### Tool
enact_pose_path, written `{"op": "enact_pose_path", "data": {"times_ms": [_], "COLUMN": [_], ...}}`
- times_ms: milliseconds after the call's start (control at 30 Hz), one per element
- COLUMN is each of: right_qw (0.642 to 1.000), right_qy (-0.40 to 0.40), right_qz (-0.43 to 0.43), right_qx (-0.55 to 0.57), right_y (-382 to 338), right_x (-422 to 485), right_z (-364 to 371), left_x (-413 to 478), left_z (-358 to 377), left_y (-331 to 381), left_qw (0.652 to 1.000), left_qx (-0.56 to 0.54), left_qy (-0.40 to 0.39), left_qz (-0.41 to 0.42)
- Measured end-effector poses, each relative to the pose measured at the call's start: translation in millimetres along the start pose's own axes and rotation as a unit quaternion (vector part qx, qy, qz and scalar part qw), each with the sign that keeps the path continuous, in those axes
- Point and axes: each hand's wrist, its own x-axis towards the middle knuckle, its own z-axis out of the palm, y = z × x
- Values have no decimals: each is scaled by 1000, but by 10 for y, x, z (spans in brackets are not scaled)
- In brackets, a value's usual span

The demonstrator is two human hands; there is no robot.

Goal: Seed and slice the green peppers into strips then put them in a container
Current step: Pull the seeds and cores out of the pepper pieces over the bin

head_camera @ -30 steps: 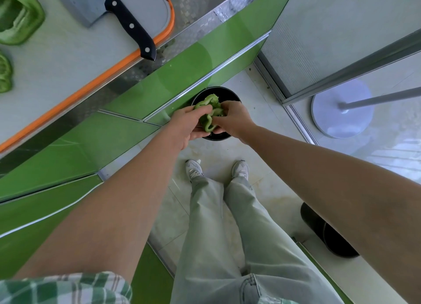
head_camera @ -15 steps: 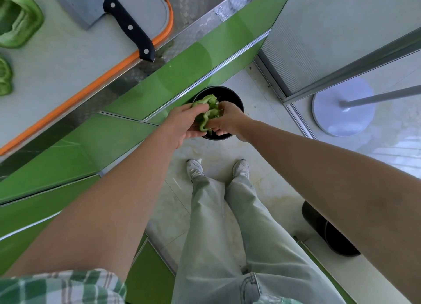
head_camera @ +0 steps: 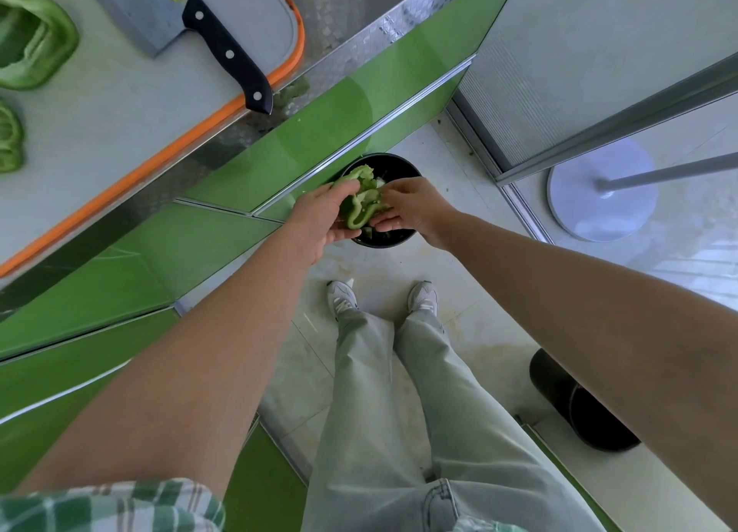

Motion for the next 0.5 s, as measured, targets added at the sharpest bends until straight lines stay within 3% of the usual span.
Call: {"op": "enact_pose_path", "data": {"times_ms": [167,367,500], "right_qw": [998,997,998], "right_qy": [-24,-25,20], "right_qz": [27,64,65], "right_qx": [-52,-35,-15], "right_y": [0,-6,-2], "right_x": [-12,-21,12], "right_z": [52,75,35], "left_x": [14,-3,18], "left_z": [15,64,51], "left_y": [-4,-33,-53], "left_qw": [1000,999,999], "left_qx": [0,30,20], "left_qy": [-9,-18,-7], "left_qz": [7,25,27]}}
